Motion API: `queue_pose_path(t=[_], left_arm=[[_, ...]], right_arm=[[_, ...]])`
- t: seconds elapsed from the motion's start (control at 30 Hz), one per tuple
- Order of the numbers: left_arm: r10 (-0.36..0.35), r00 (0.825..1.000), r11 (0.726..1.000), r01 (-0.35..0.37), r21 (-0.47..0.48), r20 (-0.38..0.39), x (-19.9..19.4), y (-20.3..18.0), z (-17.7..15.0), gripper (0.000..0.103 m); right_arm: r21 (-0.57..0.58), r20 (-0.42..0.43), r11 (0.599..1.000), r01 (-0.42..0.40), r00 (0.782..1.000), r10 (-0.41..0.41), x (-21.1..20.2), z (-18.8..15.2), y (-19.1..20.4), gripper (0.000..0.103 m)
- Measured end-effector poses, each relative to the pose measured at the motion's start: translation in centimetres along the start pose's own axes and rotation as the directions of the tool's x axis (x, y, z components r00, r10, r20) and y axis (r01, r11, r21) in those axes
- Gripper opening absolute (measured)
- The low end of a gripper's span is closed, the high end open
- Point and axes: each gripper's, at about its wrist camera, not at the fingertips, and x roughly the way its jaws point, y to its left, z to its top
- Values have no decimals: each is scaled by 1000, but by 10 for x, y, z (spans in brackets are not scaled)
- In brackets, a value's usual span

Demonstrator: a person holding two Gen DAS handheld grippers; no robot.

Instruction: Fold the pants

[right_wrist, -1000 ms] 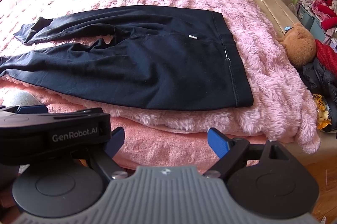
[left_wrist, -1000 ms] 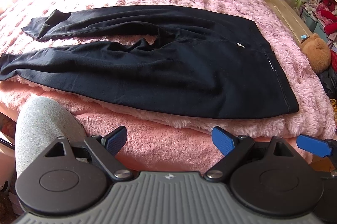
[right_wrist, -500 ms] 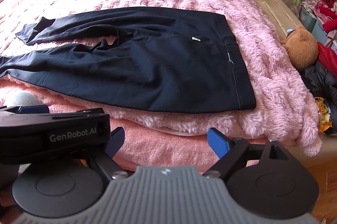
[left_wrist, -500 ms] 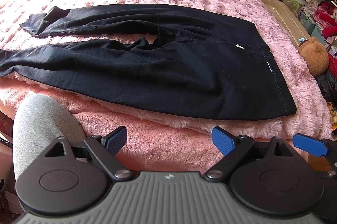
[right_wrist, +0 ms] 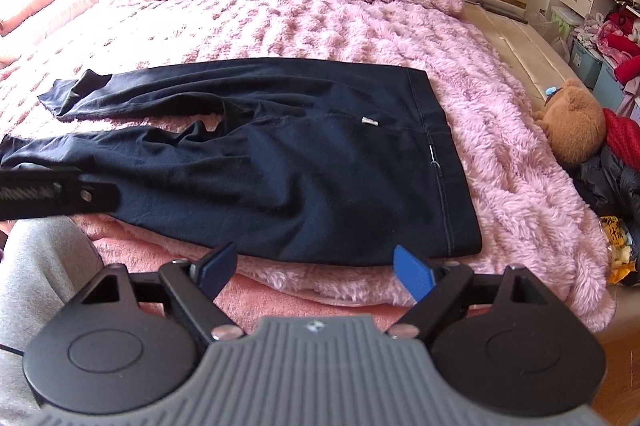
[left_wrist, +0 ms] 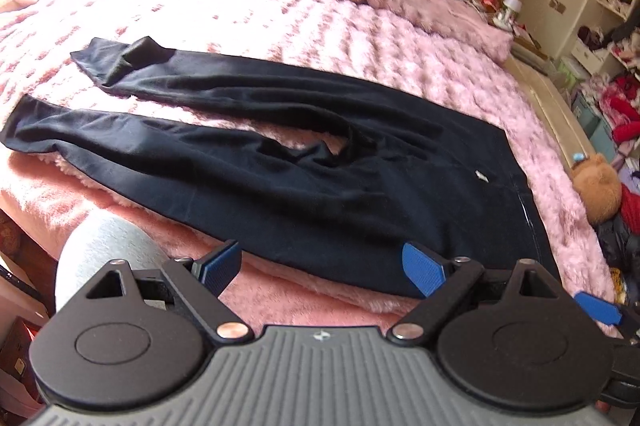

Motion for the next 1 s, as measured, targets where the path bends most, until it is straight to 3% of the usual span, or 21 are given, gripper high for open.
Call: queue_pose_path(t=[0.03,0.07,0.13,0.27,0.4,0.5,0.63,0.67,0.73,0.9,1.0], left_arm=[[15,1000,999,-14,-46,22,-2,20,8,102],[33,999,994,-29,-107,39,-3,42,15,94],[65,995,956,-40,-290,77,0,98,22,90],[29,993,778,48,-626,111,17,215,15,81],[101,976,622,87,-778,191,34,302,0,72],[86,953,505,209,-837,289,51,355,-10,72],[56,945,417,271,-867,322,82,402,-3,71],[59,944,387,278,-879,324,88,412,-1,71],[79,950,301,266,-916,302,103,434,3,69],[155,941,266,252,-931,299,125,471,23,67],[123,944,198,280,-939,307,150,491,27,61]], right_arm=[[7,16,1000,3,1000,-3,3,-1,-7,82],[25,25,1000,12,1000,-13,7,-1,-15,82],[95,16,994,50,999,-52,16,-3,-34,82],[246,-4,968,51,999,-51,33,-12,-76,76],[271,18,961,54,998,-61,40,-18,-92,72],[253,38,967,40,998,-51,44,-19,-92,71],[242,23,969,51,998,-58,51,-17,-83,71],[236,9,970,62,998,-66,54,-17,-80,70],[224,-10,971,80,997,-80,58,-16,-73,70],[167,1,983,79,997,-80,59,-11,-57,70],[135,15,988,72,997,-75,62,-7,-52,66]])
